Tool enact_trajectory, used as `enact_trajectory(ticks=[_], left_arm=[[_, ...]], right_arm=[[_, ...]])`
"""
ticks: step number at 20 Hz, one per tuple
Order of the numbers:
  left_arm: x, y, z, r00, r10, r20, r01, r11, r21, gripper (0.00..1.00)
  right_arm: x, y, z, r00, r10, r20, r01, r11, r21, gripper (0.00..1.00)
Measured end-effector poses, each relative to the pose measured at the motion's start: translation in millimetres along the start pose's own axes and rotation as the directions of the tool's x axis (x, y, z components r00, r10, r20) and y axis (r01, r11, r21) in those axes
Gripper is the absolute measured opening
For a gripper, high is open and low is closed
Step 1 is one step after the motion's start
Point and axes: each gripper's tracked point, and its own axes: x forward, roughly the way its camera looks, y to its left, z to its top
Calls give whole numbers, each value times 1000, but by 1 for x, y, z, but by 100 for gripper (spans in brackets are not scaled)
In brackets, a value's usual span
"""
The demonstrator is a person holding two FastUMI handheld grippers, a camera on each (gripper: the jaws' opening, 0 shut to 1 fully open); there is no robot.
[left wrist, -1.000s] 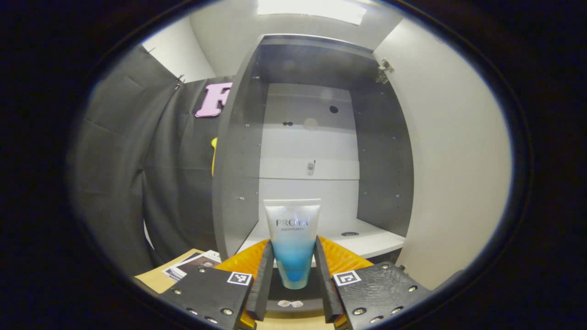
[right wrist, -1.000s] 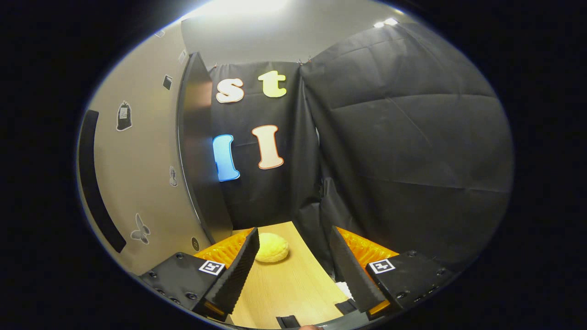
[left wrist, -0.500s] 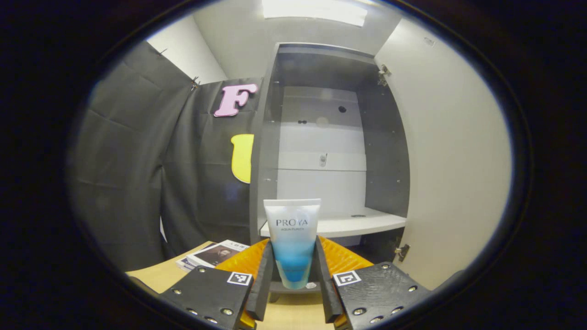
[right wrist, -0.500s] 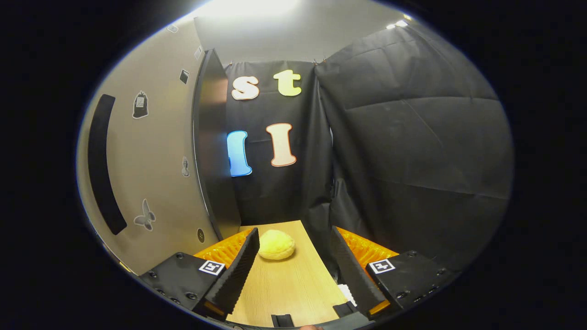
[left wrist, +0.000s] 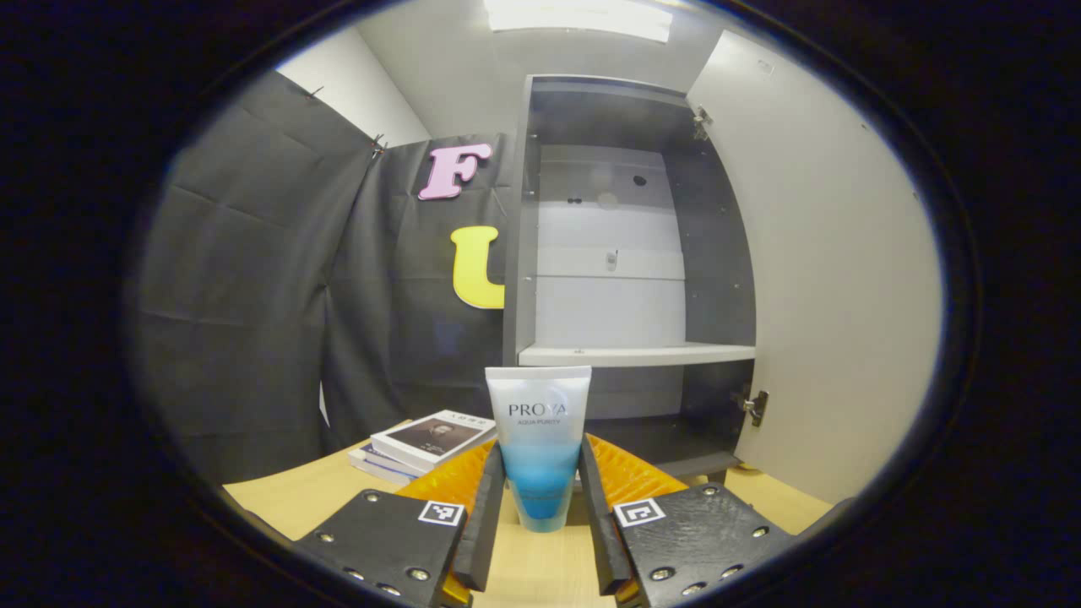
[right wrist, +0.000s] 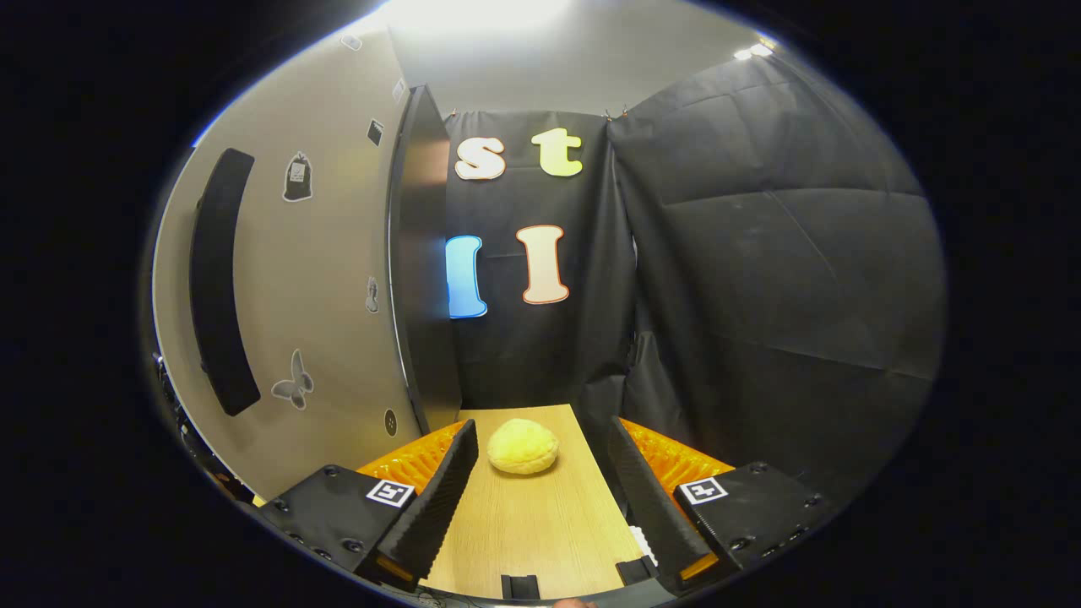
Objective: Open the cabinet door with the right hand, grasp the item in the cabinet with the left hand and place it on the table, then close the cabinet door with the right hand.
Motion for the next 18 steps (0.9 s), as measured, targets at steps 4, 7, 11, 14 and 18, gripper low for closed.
enact_trajectory(ticks=[4, 7, 11, 14, 18], left_arm=[[-9, 5, -14, 999, 1, -40, 0, 1000, 28, 49], [-16, 0, -20, 998, 0, -59, 0, 1000, 0, 49], [-21, -1, -35, 994, -5, -107, 5, 1000, 2, 48], [-30, 2, -45, 989, 4, -147, -3, 1000, 8, 48], [-35, 0, -55, 983, 14, -184, -15, 1000, -6, 49]], right_arm=[[2, 5, 5, 1000, 18, -1, -18, 1000, -9, 98], [3, 7, 8, 1000, 21, 3, -21, 1000, -19, 93], [4, 19, 11, 998, 57, -3, -57, 998, -28, 93], [8, 25, 14, 998, 68, 5, -67, 997, -40, 93], [14, 37, 10, 997, 82, -11, -83, 994, -67, 98]])
